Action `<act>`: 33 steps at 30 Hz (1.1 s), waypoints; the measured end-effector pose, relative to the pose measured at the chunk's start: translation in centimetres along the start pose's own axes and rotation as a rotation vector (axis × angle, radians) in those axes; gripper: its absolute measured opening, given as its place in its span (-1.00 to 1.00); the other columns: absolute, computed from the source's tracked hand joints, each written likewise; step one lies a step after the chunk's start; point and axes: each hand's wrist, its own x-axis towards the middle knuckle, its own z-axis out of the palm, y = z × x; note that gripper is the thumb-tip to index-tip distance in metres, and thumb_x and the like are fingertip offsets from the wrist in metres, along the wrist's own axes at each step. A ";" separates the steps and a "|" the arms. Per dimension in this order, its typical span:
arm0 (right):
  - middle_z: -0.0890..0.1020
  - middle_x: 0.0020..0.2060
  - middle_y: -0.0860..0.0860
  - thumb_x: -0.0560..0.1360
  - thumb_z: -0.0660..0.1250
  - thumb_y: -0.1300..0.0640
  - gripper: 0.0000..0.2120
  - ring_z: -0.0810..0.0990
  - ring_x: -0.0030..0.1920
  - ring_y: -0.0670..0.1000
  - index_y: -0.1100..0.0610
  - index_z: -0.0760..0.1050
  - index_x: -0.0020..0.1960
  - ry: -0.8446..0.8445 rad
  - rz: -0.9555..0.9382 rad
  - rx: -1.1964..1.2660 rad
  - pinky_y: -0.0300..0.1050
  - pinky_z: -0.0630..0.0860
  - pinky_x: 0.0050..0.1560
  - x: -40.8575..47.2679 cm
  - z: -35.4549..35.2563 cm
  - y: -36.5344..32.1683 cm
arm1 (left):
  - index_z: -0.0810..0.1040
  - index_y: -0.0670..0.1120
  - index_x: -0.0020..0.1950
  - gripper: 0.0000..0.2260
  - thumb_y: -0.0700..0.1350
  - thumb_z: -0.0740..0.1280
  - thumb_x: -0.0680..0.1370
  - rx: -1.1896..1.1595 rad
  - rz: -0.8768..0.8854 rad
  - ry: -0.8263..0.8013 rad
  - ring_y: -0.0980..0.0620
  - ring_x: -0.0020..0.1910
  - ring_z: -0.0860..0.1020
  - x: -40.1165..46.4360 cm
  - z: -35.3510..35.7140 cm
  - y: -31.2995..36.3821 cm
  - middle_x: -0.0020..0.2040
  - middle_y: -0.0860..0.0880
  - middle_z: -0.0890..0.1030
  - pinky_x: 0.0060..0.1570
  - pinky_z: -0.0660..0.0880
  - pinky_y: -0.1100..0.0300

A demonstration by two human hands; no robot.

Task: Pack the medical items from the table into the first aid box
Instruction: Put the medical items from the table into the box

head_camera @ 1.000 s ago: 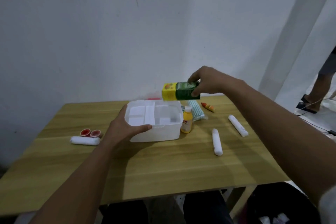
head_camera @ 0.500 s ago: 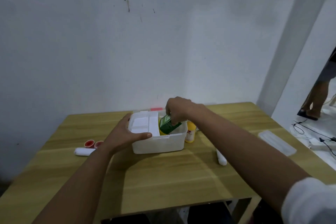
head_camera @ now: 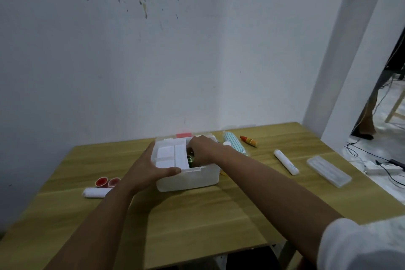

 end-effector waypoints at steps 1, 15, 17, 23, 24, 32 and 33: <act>0.69 0.10 0.06 0.40 0.56 0.12 -0.59 0.64 0.08 0.10 0.15 0.64 0.23 0.000 0.013 0.014 -0.01 0.60 0.10 -0.2 -0.7 0.2 | 0.32 0.25 0.43 -0.19 0.17 0.65 0.29 -0.001 -0.005 -0.004 0.22 0.16 0.49 -0.1 0.0 0.0 0.24 0.26 0.50 -0.08 0.50 0.28; 0.62 0.18 0.10 0.53 0.35 0.15 -0.73 0.59 0.04 0.09 0.20 0.54 0.20 -0.095 0.788 -0.257 -0.08 0.53 -0.01 -13.7 -7.1 19.3 | 0.35 0.39 0.23 -0.18 0.39 0.60 0.04 -0.082 -0.013 -0.039 0.27 0.10 0.49 -0.7 0.1 1.2 0.19 0.32 0.48 -0.10 0.50 0.21; 0.59 0.18 0.07 0.54 0.36 0.15 -0.67 0.60 0.16 0.09 0.19 0.54 0.29 -0.325 0.875 -0.351 -0.08 0.49 0.01 -15.7 -6.2 20.4 | 0.37 0.36 0.22 -0.14 0.44 0.59 -0.02 -0.089 -0.010 -0.041 0.27 0.09 0.50 -0.9 0.2 1.5 0.16 0.31 0.50 -0.11 0.50 0.21; 0.56 0.24 0.07 0.58 0.33 0.09 -0.59 0.58 0.17 0.09 0.16 0.48 0.41 -0.489 0.911 -0.462 -0.06 0.47 0.14 -17.3 -3.6 23.3 | 0.38 0.33 0.23 -0.23 0.30 0.59 0.08 -0.093 -0.005 -0.027 0.29 0.06 0.49 -1.1 0.4 1.7 0.14 0.32 0.49 -0.13 0.47 0.24; 0.54 0.31 0.09 0.59 0.33 0.08 -0.59 0.57 0.22 0.09 0.17 0.46 0.41 -0.459 0.912 -0.453 -0.07 0.46 0.13 -17.7 -3.8 22.8 | 0.38 0.32 0.24 -0.23 0.29 0.63 0.11 -0.090 -0.006 -0.026 0.28 0.07 0.49 -1.0 0.4 1.5 0.14 0.32 0.49 -0.13 0.47 0.24; 0.58 0.19 0.11 0.62 0.15 0.04 -0.68 0.55 0.10 0.14 0.19 0.52 0.23 -0.187 0.934 -0.234 -0.01 0.49 0.20 -17.6 -4.1 22.1 | 0.35 0.18 0.47 -0.02 0.33 0.63 0.11 -0.063 -0.032 -0.014 0.24 0.15 0.50 -0.7 -0.1 0.3 0.25 0.22 0.52 -0.05 0.51 0.18; 0.58 0.08 0.10 0.61 0.21 0.06 -0.74 0.55 0.07 0.14 0.20 0.54 0.15 -0.133 0.931 -0.230 -0.01 0.51 0.15 -17.2 -4.8 21.4 | 0.35 0.17 0.48 -0.01 0.33 0.63 0.11 -0.059 -0.038 -0.013 0.23 0.16 0.50 -0.7 -0.2 0.1 0.26 0.20 0.52 -0.03 0.52 0.17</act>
